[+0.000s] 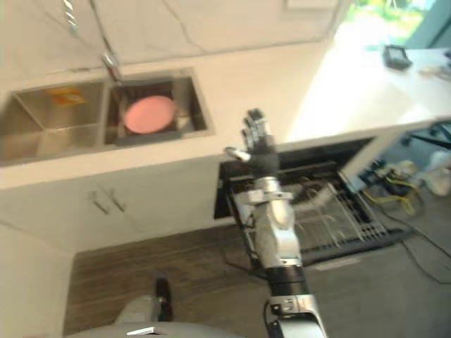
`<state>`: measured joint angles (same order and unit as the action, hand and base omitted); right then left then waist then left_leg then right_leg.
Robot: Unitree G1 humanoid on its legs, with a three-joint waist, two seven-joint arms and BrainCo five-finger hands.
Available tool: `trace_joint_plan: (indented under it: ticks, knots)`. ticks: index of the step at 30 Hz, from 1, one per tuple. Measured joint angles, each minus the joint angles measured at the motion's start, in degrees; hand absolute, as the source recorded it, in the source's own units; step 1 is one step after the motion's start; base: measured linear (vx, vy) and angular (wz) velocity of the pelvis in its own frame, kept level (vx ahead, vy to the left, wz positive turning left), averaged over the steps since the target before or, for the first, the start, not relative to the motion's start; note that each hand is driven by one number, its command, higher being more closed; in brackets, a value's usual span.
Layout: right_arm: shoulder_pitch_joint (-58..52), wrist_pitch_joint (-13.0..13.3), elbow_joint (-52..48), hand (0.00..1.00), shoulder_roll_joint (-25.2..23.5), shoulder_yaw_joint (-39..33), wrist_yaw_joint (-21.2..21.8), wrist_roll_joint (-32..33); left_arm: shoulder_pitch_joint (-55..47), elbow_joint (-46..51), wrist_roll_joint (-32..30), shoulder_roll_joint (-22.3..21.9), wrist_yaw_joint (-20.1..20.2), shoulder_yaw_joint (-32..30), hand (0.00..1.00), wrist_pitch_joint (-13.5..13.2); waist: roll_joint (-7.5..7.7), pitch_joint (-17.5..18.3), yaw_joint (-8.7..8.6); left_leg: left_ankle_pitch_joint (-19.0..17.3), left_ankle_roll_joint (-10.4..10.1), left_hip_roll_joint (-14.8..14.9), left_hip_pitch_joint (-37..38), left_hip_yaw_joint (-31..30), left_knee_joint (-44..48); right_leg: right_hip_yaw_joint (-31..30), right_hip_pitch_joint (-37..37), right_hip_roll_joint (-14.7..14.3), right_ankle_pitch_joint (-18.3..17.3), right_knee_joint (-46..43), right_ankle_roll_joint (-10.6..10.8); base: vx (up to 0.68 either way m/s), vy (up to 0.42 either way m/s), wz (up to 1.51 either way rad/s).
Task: Walk over to the sink, pick up the cup, carry it to the dishwasher, place the cup inside the dishwasher, then close the dishwasher door
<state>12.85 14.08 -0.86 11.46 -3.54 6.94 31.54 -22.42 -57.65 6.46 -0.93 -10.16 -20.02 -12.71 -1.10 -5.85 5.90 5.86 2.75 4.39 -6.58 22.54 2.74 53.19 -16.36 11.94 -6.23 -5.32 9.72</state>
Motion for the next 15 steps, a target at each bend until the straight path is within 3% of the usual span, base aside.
trace_joint_plan:
  ticks: [4,5,6,7,8,9,10,11,12,13,14,15]
  knots:
    - [-1.76,2.78,-3.11,0.0,-0.71,-2.53,0.0,0.82,-0.59,-0.02,-0.04,-0.18,0.53,2.45,0.0,-0.18,-1.19,1.25,-0.13,2.22,1.06,-4.71,3.34,-3.14,-7.67,-1.39,0.07,4.51,0.97,-5.85,0.0,0.02,0.215,0.62]
    - [-1.98,2.9,-3.55,0.0,-1.79,-2.37,-0.2,0.8,0.24,0.14,-0.04,-0.04,0.74,2.81,0.0,-0.48,-1.38,1.37,-0.28,1.97,1.39,-5.26,3.11,-3.94,-7.67,-2.71,1.44,6.16,1.0,-10.02,-2.17,0.0,0.185,0.46]
    - [-3.52,2.9,-5.91,0.0,-2.35,-2.24,-1.08,0.78,1.69,0.32,-0.03,0.43,1.36,3.74,0.0,-1.2,-1.68,1.54,-0.4,1.89,1.49,-5.65,2.53,-5.77,-7.67,-5.2,3.31,7.31,1.16,-14.73,-7.01,0.0,0.154,0.6]
    - [-4.51,2.92,-7.51,0.0,-2.45,-2.3,-1.55,0.73,2.43,0.53,-0.07,0.84,1.87,4.57,0.0,-1.68,-1.63,1.48,-0.71,1.89,1.49,-5.89,2.16,-7.16,-7.67,-7.68,4.58,7.61,1.6,-17.33,-9.1,0.0,0.152,1.07]
    - [-6.08,2.96,-10.31,0.0,-2.54,-2.35,-2.53,0.56,3.88,0.82,-0.57,2.08,2.98,6.24,0.0,-2.71,-1.51,1.07,-2.0,1.78,1.32,-6.36,1.01,-11.06,-7.71,-16.02,7.95,6.14,0.73,-21.59,-9.89,0.0,0.083,1.61]
    - [-7.26,2.96,-12.67,0.0,-2.47,-2.96,-3.48,0.03,5.72,0.83,-1.64,3.49,4.2,8.47,0.0,-3.55,-1.68,0.71,-4.24,0.17,-0.81,-6.46,-0.66,-14.96,-7.71,-24.17,10.3,0.41,-3.22,-21.54,-8.62,0.0,0.036,1.79]
    - [-7.77,2.93,-13.46,0.0,-3.02,-3.61,-4.12,-0.29,7.1,0.59,-2.31,4.93,4.81,9.18,0.0,-3.58,0.79,0.82,-5.31,-1.32,-1.14,-7.57,-1.65,-14.92,-5.05,-27.8,11.29,-0.36,-4.52,-20.33,-8.76,0.04,0.015,1.56]
    - [-8.33,2.67,-15.04,0.0,-4.25,-3.85,-5.38,-0.49,8.19,1.02,-3.32,7.91,5.74,9.63,0.0,-4.42,4.6,0.1,-5.3,-9.06,5.66,-8.87,-7.66,-15.45,18.27,-32.65,13.74,0.05,-6.44,-20.09,-7.11,0.04,-0.018,0.76]
    - [-8.17,2.5,-16.61,0.0,-3.3,-3.9,-6.06,-0.48,8.15,0.7,-3.32,7.92,6.02,10.5,0.0,-4.41,2.44,-0.06,-4.8,-16.76,1.22,-6.45,-7.15,-18.09,20.24,-33.12,13.83,-2.32,-8.01,-20.03,-5.91,0.04,0.013,0.5]
    - [-10.2,2.63,-17.31,0.0,-3.38,-3.99,-6.48,-0.45,8.47,0.37,-3.25,8.95,6.42,11.44,0.0,-3.55,3.53,-0.82,-4.06,-16.88,1.8,-8.01,-4.97,-19.62,19.71,-36.16,11.84,-2.06,-9.45,-19.15,-5.1,0.06,0.012,0.16]
    - [-11.12,1.86,-17.14,0.0,-3.53,-3.83,-6.64,-0.45,7.49,0.87,-3.21,9.15,6.91,12.83,0.0,-4.22,4.09,0.51,-4.21,-14.17,1.5,-8.33,-3.06,-19.75,14.87,-36.96,12.05,-2.48,-9.59,-17.24,-5.0,0.09,0.046,0.14]
    - [-10.97,1.96,-17.16,0.0,-3.49,-3.95,-6.62,-0.44,7.32,0.79,-3.11,9.13,7.0,13.63,0.0,-4.36,3.88,1.03,-4.25,-12.74,1.65,-8.24,-2.53,-19.91,12.4,-37.06,12.49,-2.93,-9.6,-15.66,-5.03,0.12,0.008,0.09]
